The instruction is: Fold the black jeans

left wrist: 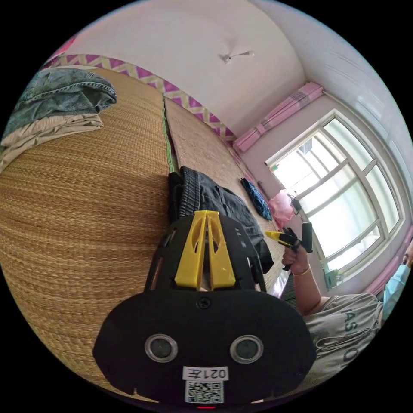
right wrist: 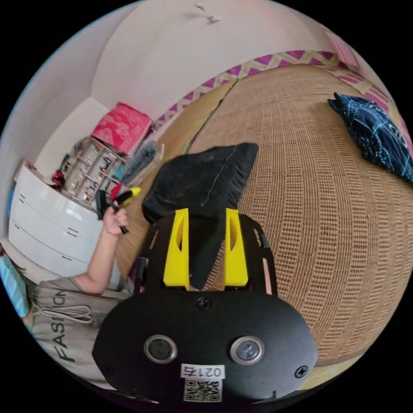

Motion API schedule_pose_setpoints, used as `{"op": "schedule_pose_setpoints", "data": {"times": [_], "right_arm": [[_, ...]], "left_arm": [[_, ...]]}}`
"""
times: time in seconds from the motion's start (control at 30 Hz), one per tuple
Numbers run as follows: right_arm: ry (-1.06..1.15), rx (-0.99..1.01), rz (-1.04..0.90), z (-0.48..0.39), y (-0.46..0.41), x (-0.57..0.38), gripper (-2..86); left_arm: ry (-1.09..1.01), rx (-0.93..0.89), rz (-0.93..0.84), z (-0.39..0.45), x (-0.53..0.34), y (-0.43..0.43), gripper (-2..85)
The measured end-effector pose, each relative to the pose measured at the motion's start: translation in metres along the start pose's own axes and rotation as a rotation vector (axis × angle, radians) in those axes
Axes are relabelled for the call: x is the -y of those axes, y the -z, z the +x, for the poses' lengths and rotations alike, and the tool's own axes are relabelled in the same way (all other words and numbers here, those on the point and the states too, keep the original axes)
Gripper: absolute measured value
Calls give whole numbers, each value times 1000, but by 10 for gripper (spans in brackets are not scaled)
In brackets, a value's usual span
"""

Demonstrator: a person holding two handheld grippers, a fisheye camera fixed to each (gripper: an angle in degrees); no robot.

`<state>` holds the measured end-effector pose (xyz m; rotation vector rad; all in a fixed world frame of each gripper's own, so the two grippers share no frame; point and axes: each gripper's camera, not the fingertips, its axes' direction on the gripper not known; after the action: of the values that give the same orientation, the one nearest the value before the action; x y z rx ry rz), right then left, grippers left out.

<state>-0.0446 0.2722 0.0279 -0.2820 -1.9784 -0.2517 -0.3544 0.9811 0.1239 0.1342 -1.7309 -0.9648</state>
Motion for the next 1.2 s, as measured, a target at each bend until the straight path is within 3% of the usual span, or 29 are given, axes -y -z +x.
{"op": "schedule_pose_setpoints", "data": {"times": [0.07, 0.17, 0.3, 0.4, 0.53, 0.67, 0.83, 1.0, 1.2], "right_arm": [[109, -305, -148, 5, -68, -41, 128], [212, -399, -104, 14, -86, -84, 116], [109, -248, -68, 70, -66, -84, 114], [-65, 69, -27, 156, -62, -71, 119], [-207, 240, -159, 269, -124, -59, 135], [-320, 484, -233, 346, -188, -67, 123], [-302, 531, -246, 376, -236, -77, 81], [-280, 518, -225, 382, -249, -97, 55], [-84, 472, -200, 287, -208, -62, 49]], "left_arm": [[-18, 41, -36, 1, -12, -19, -9], [-48, 130, -52, 0, -32, -46, -6], [-22, 153, -77, -19, -50, -81, 32], [22, 98, -154, -45, -52, -111, 100], [132, -153, -225, -98, -61, -149, 119], [176, -218, -380, -126, -77, -201, 116], [158, -156, -426, -130, -106, -232, 82], [198, -168, -355, -136, -142, -224, 28], [108, -213, -194, -87, -166, -149, -2]]}}
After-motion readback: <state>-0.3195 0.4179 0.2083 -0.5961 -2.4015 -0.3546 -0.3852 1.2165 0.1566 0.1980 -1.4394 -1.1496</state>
